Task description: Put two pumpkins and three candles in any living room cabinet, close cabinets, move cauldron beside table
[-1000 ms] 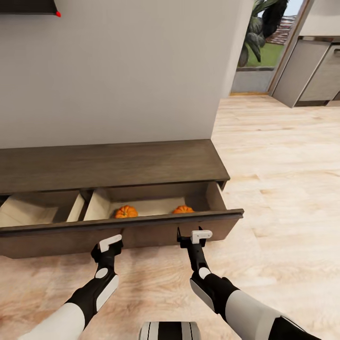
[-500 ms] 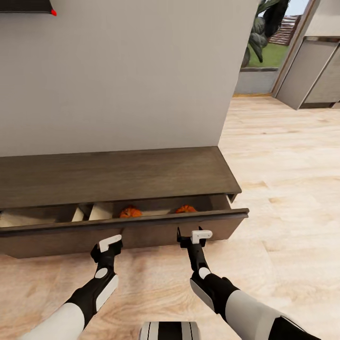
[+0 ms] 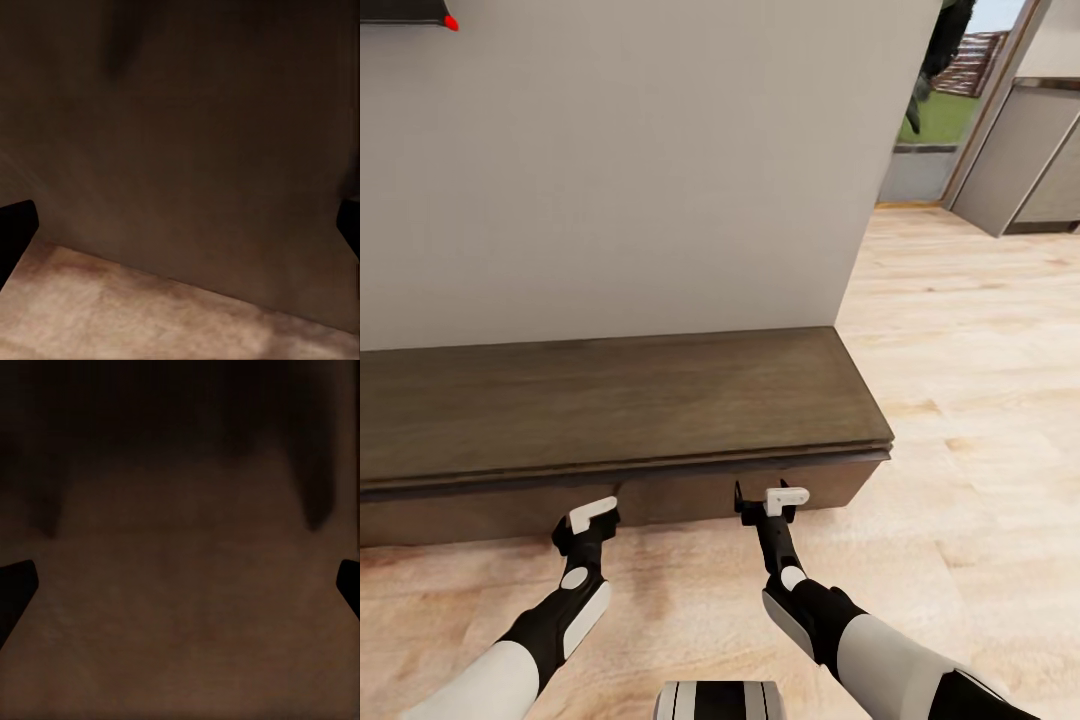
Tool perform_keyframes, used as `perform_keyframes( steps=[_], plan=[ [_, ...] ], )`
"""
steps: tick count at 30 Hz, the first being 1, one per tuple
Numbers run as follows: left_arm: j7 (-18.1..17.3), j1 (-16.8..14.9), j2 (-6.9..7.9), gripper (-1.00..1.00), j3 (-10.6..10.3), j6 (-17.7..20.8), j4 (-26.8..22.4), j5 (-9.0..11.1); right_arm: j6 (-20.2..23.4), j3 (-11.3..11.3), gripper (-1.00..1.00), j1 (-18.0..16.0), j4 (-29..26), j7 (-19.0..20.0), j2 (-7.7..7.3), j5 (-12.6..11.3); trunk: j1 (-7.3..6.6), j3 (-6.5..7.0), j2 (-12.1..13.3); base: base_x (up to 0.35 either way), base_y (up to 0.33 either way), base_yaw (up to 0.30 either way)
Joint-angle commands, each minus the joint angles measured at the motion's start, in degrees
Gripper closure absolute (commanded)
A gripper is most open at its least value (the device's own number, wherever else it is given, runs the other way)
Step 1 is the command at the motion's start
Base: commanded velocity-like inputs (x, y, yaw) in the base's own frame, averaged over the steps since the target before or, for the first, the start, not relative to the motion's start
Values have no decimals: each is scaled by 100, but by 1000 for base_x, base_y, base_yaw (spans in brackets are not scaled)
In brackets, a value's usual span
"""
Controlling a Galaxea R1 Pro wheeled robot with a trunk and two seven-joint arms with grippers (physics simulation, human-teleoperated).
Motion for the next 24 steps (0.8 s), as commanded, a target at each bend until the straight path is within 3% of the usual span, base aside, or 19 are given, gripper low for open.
perform_keyframes(
  steps=[1,24],
  plan=[
    [33,-6,6,-100,-50,-24,-3,39,-18,47,-100,-7,2,-46,-2,-26,1,-4,-2,98,1,0],
    [33,-6,12,-100,-49,-24,6,39,-18,46,-100,-7,2,-37,-2,-26,1,-4,-2,38,0,0]
  ],
)
